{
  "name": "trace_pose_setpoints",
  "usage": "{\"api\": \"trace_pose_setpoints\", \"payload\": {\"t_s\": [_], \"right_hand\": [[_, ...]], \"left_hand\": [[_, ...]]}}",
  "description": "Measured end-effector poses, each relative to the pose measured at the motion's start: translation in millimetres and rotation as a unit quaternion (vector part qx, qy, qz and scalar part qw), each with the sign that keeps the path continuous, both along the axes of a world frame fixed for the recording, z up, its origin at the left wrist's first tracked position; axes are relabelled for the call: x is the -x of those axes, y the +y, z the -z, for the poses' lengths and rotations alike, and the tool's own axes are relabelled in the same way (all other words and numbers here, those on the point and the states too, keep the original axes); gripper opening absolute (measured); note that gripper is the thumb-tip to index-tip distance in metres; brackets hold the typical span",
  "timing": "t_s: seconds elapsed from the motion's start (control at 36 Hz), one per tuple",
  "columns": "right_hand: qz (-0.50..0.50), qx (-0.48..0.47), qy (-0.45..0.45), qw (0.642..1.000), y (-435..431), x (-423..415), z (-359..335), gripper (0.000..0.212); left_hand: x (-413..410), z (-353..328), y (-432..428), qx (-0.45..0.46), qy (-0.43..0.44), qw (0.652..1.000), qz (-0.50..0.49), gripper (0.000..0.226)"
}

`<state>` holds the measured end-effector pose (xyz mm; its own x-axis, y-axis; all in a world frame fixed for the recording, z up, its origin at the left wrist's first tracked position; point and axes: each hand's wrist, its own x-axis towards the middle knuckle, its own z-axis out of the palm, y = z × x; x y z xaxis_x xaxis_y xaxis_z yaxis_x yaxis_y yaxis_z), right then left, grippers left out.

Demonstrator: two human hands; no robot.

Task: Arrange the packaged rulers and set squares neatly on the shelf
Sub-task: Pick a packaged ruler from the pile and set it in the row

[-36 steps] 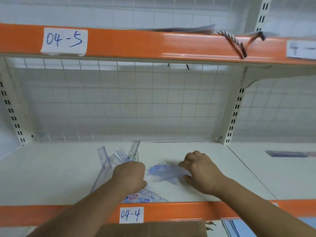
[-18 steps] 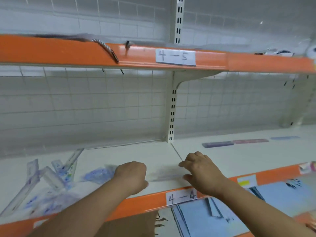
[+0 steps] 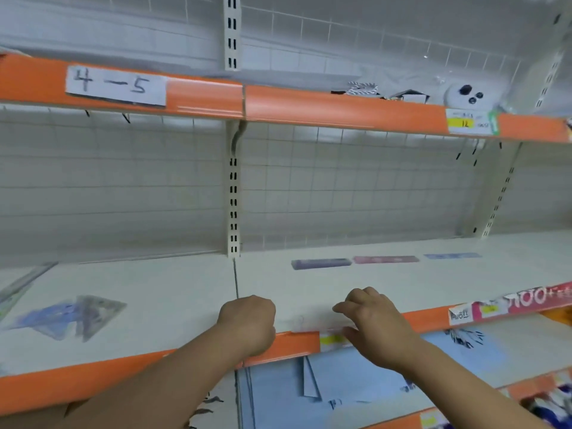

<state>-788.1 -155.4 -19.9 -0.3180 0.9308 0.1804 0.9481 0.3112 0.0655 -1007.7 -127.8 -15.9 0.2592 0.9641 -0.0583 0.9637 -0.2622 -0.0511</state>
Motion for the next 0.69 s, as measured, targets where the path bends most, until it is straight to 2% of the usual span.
{"api": "trace_pose_setpoints", "payload": {"t_s": [0.42, 0.69], "right_hand": [[0.038, -0.012, -0.007, 0.999, 94, -40, -3, 0.043], [0.035, 0.002, 0.031, 0.999, 155, -51, 12, 0.042]], "left_hand": [[-42, -4, 99, -0.01, 0.009, 0.999, 0.03, 0.02], [-47, 7, 147, 0.008, 0.025, 0.999, 0.028, 0.024]]}}
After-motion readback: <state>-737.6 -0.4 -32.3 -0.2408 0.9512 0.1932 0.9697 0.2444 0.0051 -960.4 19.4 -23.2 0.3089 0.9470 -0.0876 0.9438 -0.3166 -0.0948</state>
